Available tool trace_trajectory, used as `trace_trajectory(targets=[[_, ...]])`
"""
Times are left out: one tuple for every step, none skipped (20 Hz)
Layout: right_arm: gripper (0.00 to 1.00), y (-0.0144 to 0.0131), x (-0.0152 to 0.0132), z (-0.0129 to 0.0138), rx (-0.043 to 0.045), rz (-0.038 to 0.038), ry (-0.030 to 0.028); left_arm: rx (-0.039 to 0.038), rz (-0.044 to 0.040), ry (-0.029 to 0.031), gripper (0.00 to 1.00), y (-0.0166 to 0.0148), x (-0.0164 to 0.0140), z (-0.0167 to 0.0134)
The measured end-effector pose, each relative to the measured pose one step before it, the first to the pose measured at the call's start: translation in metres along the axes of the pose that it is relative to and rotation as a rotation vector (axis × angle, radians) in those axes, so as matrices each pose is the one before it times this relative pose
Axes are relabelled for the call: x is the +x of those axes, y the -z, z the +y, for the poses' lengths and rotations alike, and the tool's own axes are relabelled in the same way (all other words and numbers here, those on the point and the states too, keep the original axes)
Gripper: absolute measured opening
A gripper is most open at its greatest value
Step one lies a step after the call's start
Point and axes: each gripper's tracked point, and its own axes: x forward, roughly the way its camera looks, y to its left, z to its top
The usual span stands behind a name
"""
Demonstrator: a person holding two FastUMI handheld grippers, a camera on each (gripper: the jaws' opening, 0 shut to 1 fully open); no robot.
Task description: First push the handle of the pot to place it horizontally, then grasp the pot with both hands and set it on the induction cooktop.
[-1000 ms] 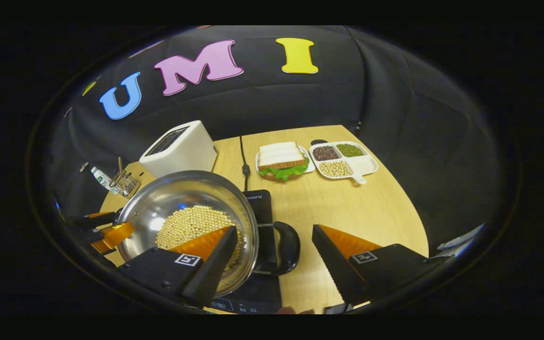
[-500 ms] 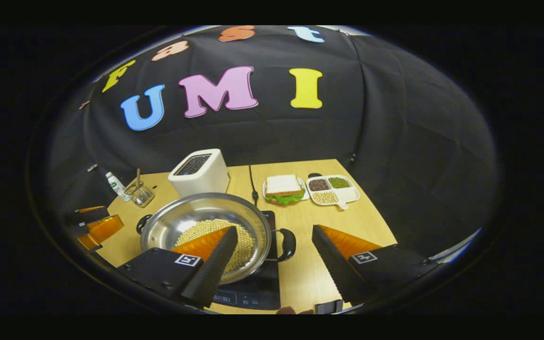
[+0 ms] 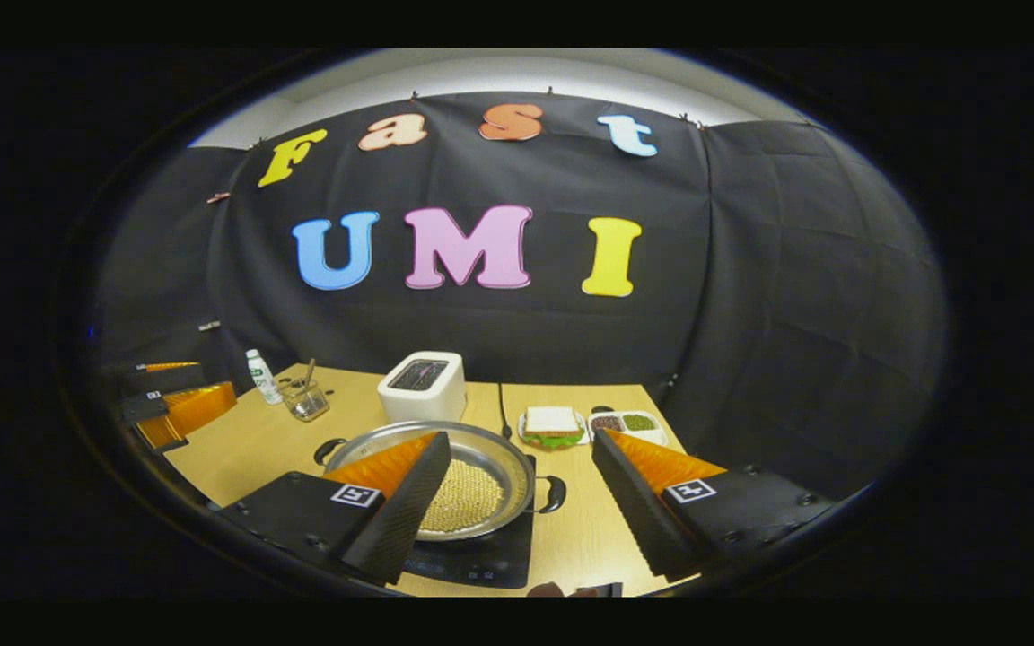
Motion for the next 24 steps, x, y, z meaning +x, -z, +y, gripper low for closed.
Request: trace_trajectory(targets=[[0.99, -0.00988, -0.00784, 0.00368, -0.00174, -0.03064, -0.00448, -0.00221, -0.01644, -0.00435, 0.97, -0.00733, -0.00839, 0.00015], [0.99, -0.00701, -0.01091, 0.0037, 0.00092, -0.03022, -0.00556, 0.00462, -0.01307, -0.0086, 0.96, -0.00442, -0.00705, 0.00071], [0.94, -0.0086, -0.00944, 0.00338, 0.0067, -0.03444, -0.00539, 0.00833, -0.01663, -0.01293, 0.96, -0.00666, -0.00877, 0.0021], [0.99, -0.00837, -0.00901, 0.00227, 0.01031, -0.02596, -0.00239, 0.01199, -0.01561, -0.00395, 0.96, -0.00462, -0.00837, 0.00022], [0.99, -0.00509, -0.00647, 0.00148, 0.00785, -0.01649, 0.00156, 0.01252, -0.00959, -0.00531, 0.96, -0.0022, -0.00778, -0.00058], [0.99, -0.00283, -0.0065, -0.00004, 0.00375, -0.01565, 0.00746, 0.01214, -0.00659, -0.00111, 0.96, -0.00083, -0.0079, -0.0009], [0.98, -0.0049, -0.0052, -0.00057, 0.00277, -0.02082, 0.00925, 0.00546, -0.00466, -0.00046, 0.96, -0.00068, -0.00888, -0.00073], [0.94, -0.00203, -0.00324, 0.00022, 0.0037, -0.01204, 0.00527, -0.00005, -0.0037, 0.00181, 0.96, 0.00069, -0.00709, -0.00121], [0.99, -0.00068, -0.00325, 0.00022, 0.00456, -0.00382, 0.002, -0.00515, -0.00354, 0.00308, 0.96, 0.00001, -0.00487, -0.00139], [0.98, 0.00082, -0.00191, 0.00016, 0.00229, 0.00137, 0.00229, -0.00469, -0.00002, 0.00342, 0.96, 0.00173, -0.00338, -0.00169], [0.99, 0.00032, -0.00092, -0.00003, 0.00317, 0.00255, 0.0001, -0.00624, 0.00138, 0.0001, 0.96, 0.00041, -0.00259, 0.00019], [0.98, 0.00059, 0.00052, -0.00095, 0.00224, 0.00423, 0.00233, -0.00982, 0.00237, 0.00122, 0.97, 0.00089, -0.00172, 0.00064], [0.99, -0.00009, 0.00075, -0.00098, 0.00268, 0.00461, 0.00088, -0.01369, 0.00196, 0.00171, 0.97, -0.00058, -0.00068, -0.00003], [0.99, 0.00007, -0.00017, -0.00013, 0.00318, 0.00175, 0.004, -0.01693, 0.00277, -0.0045, 0.96, -0.00007, -0.00021, 0.00216], [0.99, -0.00022, 0.00043, -0.00048, 0.0033, 0.00295, 0.00205, -0.00971, 0.00156, -0.0033, 1.0, -0.00009, -0.00001, 0.00236], [0.99, 0.0001, -0.00018, -0.00052, 0.00297, 0.00018, 0.00226, -0.00313, -0.00192, -0.00428, 0.97, -0.00169, -0.00042, 0.00132], [0.98, -0.00014, 0.00012, -0.00069, 0.00019, 0.00087, 0.00248, 0.00376, -0.00012, -0.0051, 0.97, 0.00039, 0.00031, 0.00203], [0.94, 0.00076, 0.00005, 0.00051, -0.00152, 0.00135, 0.00055, 0.00592, 0.00119, -0.0041, 0.97, 0.00014, 0.00007, 0.00229], [0.99, 0.00092, -0.0001, -0.00047, -0.00255, 0.00258, 0.00101, 0.00312, 0.00017, 0.00105, 0.97, -0.00004, 0.00007, -0.00023], [0.99, 0.00005, -0.00076, 0.00031, -0.00247, -0.00013, -0.00075, 0.00272, -0.00055, 0.00144, 0.97, -0.00027, -0.00063, 0.00027], [0.99, 0.00025, -0.00067, 0.0001, -0.00355, 0.00099, 0.00072, 0.00151, 0.00242, 0.0006, 0.97, 0.00098, 0.00103, 0.00019], [0.99, 0.00069, -0.00038, 0.00053, -0.00328, 0.00203, 0.00003, 0.0015, 0.00048, -0.00005, 0.97, -0.0004, 0.00009, 0.00017], [0.99, 0.0007, -0.00036, -0.0005, -0.00243, 0.00041, 0.00152, -0.00024, -0.0004, -0.00096, 0.97, 0.00054, 0.00096, 0.00052], [0.99, 0.00023, -0.00043, 0.00001, -0.0013, 0.00234, 0.00019, -0.00084, 0.00114, 0.00026, 0.97, 0.0004, 0.00071, 0.0004]])
